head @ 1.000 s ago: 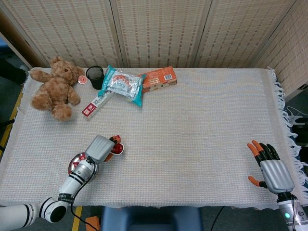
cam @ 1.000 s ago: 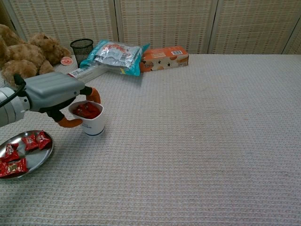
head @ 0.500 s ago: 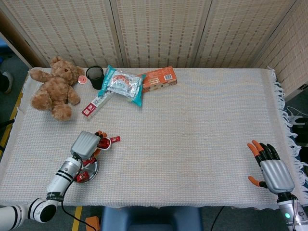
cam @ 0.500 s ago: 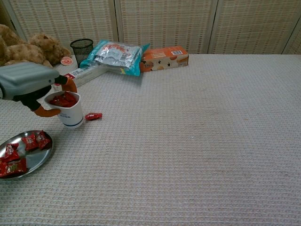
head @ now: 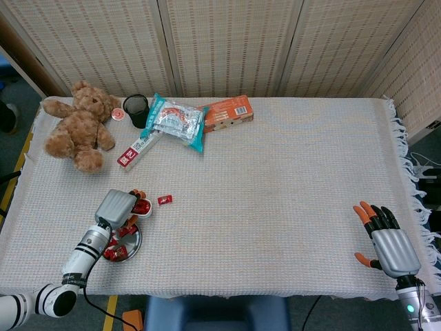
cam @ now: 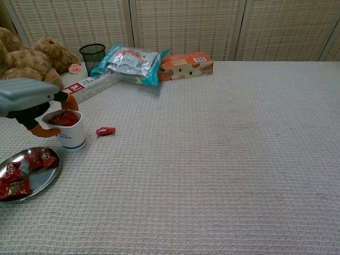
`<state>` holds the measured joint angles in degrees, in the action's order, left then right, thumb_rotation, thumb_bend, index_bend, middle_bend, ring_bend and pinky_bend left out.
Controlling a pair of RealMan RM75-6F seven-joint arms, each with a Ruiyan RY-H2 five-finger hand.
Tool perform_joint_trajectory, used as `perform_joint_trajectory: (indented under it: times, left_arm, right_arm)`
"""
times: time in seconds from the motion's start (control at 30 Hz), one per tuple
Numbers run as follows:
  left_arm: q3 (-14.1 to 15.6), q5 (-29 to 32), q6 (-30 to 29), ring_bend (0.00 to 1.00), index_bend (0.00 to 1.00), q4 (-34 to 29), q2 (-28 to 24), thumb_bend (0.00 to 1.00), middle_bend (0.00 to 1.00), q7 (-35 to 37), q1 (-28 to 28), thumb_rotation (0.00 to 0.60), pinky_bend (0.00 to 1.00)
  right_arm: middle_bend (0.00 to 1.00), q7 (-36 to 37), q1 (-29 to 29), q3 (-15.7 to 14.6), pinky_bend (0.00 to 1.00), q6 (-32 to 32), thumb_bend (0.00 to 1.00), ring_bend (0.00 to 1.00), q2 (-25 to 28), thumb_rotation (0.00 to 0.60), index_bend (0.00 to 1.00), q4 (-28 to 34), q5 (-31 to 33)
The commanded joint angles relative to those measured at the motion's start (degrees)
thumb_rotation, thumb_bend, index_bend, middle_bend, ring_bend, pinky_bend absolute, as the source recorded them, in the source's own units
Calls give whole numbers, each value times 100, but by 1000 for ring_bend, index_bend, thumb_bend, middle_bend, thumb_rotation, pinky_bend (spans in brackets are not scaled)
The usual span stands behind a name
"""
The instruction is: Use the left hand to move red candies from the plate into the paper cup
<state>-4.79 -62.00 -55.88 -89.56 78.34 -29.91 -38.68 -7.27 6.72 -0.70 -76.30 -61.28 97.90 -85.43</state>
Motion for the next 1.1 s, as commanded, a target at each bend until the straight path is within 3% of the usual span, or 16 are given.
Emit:
perform_joint_trajectory:
  times: [0.03,0.17,0.5,0.6,0.8,0.9,1.1]
  left_arm:
    - [22,6,93,755,221,-11,-22,373,256,50,-27,600,1000]
    - [51,14,125,755,43,-171,-141,373,103,56,-34,600,1000]
    - [72,-38,-260,755,0,-838,-421,373,0,-193,42,600,1000]
    - [129,-381,-599,755,0,-1155,-407,370,21,-249,147,600,1000]
    - [124,-1080,-1204,833,14,-1119,396,374,91,-318,259,600,1000]
    - [9,-951,-1139,876,25,-796,838,372,133,-623,136,600,1000]
    - [-271,-115,-860,929,111,-5,1577,386,253,-1297,-115,600,1000]
  right_arm:
    - [0,4,0,2,0,1,86,0,-3,600,0,-2,5]
    - [0,5,-3,-1,0,-9,86,0,2,600,0,2,-7]
    - [0,48,-38,-25,0,-91,85,0,33,600,0,23,-94]
    - [0,78,-44,-33,0,-107,86,0,47,600,0,28,-123]
    - [0,130,-16,-64,0,-45,86,0,64,600,0,30,-177]
    - [0,177,-25,-76,0,-71,86,0,84,600,0,27,-219]
    - [0,252,-30,-107,0,-67,86,0,122,600,0,17,-268]
